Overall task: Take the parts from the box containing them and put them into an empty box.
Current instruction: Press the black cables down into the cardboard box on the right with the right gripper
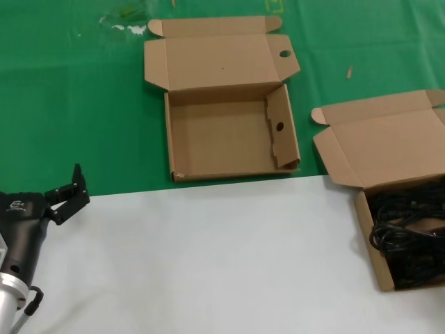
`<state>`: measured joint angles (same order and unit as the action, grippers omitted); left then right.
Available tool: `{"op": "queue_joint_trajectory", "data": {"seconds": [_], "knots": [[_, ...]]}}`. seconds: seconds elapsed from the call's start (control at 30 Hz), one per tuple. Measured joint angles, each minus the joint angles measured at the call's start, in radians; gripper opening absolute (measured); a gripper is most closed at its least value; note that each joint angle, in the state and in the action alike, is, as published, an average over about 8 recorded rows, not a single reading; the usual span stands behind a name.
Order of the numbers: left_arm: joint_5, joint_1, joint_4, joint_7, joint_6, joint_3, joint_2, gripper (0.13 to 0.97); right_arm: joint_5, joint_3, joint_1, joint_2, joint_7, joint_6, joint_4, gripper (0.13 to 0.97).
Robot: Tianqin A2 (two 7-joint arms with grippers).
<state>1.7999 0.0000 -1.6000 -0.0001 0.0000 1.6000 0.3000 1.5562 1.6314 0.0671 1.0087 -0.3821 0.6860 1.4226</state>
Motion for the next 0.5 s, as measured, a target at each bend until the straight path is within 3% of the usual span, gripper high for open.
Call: {"op": "queue_joint_trajectory", "data": {"seconds": [0.13,0.5], "knots": [[0.0,0.0,0.0,0.0,0.0,0.0,0.0,0.966,0.012,0.018,0.013,0.004,-0.01,0.009,-0.009,0.925],[0.0,0.0,0.0,0.0,0.0,0.0,0.0,0.966,0.068,0.001,-0.049,0.056,-0.017,0.024,0.024,0.775]]}}
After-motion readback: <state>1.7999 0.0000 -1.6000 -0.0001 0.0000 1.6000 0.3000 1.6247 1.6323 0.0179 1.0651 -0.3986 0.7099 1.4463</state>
